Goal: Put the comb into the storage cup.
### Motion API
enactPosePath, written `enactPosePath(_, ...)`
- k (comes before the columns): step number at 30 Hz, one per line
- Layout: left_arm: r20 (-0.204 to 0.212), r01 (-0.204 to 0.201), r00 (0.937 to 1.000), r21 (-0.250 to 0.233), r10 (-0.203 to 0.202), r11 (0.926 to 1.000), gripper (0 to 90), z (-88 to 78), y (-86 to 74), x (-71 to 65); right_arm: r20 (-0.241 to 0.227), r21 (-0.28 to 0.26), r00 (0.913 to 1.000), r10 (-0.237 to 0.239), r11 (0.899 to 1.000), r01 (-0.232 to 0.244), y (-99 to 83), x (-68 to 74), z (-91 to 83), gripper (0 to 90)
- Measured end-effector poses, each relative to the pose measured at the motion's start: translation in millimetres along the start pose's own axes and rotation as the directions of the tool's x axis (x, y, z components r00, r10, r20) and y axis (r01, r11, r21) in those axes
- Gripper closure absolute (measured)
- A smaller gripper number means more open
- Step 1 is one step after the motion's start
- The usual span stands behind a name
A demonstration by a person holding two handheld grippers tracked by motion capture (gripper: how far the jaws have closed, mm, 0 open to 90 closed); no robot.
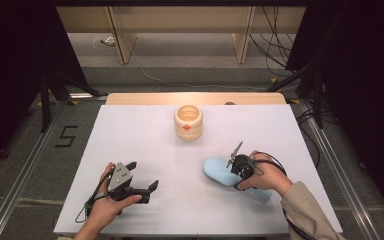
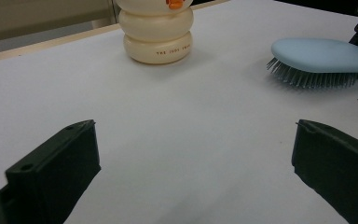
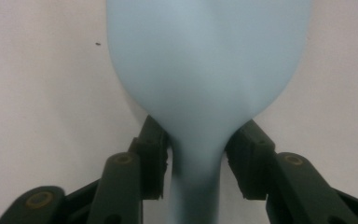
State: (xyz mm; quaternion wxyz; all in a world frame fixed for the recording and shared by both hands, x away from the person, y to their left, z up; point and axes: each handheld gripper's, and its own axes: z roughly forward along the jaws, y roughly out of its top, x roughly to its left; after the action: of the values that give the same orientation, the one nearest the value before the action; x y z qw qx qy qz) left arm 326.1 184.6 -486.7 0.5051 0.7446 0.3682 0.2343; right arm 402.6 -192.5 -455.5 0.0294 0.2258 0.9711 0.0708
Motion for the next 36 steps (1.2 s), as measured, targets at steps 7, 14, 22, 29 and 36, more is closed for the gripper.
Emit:
enactPosePath(7,0.000,0.001,1.0000,0.000,-0.001,1.0000,0.3,0.0,0.0,-0.1,0.010,0.014,0.9999,-0.004,1.000,0.004,1.6,3.9,-0.4,69.0)
enactPosePath(14,0.001,0.000,1.0000,0.001,0.000,1.0000,0.3,0.1,-0.2,-0.3,0.017,0.000,0.9997,0.018,1.000,-0.018,-0.6,4.4,-0.4,69.8)
enactPosePath(22,0.001,0.001,1.0000,0.001,-0.001,1.0000,0.4,0.3,-0.3,-0.3,0.013,-0.013,0.9986,0.051,0.999,-0.051,-2.5,4.1,-0.7,70.2)
enactPosePath(29,0.002,0.003,1.0000,0.002,-0.003,1.0000,0.4,0.4,-0.5,-0.4,0.008,-0.031,0.9944,0.105,0.994,-0.105,-4.5,3.8,-1.0,70.4)
enactPosePath(36,0.002,0.004,1.0000,0.001,-0.004,1.0000,0.5,0.3,-0.4,-0.4,-0.005,-0.050,0.9893,0.146,0.988,-0.146,-6.6,3.3,-1.4,70.4)
